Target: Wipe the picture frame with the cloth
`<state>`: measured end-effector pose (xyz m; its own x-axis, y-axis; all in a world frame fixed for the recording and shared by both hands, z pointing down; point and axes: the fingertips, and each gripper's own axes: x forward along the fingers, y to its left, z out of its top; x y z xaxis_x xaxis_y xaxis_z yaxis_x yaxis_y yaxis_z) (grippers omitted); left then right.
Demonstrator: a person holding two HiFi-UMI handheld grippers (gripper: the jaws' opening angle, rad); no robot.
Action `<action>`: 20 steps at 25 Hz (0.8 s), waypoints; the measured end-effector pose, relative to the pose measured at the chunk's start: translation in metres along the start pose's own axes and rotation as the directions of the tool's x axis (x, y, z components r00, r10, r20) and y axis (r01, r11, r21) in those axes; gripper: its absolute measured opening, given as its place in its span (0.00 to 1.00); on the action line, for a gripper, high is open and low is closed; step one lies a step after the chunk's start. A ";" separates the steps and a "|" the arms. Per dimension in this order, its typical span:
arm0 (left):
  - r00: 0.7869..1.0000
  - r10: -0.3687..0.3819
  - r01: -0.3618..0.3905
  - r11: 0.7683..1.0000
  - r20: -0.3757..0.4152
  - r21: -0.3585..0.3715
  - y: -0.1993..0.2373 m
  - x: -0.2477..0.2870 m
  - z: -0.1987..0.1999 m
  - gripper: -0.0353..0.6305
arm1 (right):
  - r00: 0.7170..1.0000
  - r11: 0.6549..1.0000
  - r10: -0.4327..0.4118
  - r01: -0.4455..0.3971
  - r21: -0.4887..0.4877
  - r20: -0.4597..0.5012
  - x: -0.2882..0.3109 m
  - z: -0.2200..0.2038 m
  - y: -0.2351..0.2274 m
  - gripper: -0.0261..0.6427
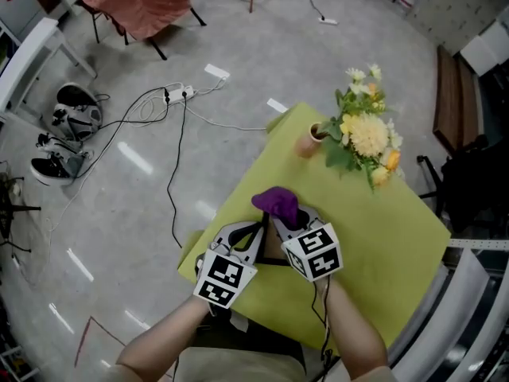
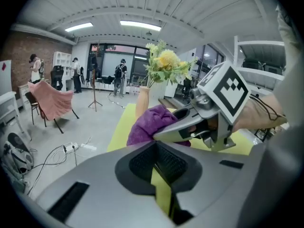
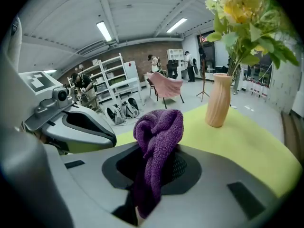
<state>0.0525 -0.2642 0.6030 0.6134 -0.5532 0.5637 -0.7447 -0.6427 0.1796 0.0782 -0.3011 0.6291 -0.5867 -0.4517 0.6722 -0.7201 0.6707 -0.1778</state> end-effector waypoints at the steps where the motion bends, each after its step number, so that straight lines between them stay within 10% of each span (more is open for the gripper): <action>1: 1.000 0.003 -0.003 1.000 -0.006 -0.011 0.001 0.003 -0.004 0.06 | 1.000 1.000 0.003 -0.003 -0.003 -0.013 0.004 -0.004 0.001 0.17; 20: 0.984 0.017 -0.008 0.999 -0.175 0.053 -0.008 0.027 -0.049 0.06 | 0.987 0.996 -0.071 0.063 -0.057 -0.144 -0.014 -0.050 -0.023 0.17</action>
<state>0.0620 -0.2482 0.6562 0.5448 -0.4630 0.6991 -0.7347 -0.6655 0.1318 0.1210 -0.2808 0.6599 -0.4746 -0.4089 0.7794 -0.7336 0.6732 -0.0935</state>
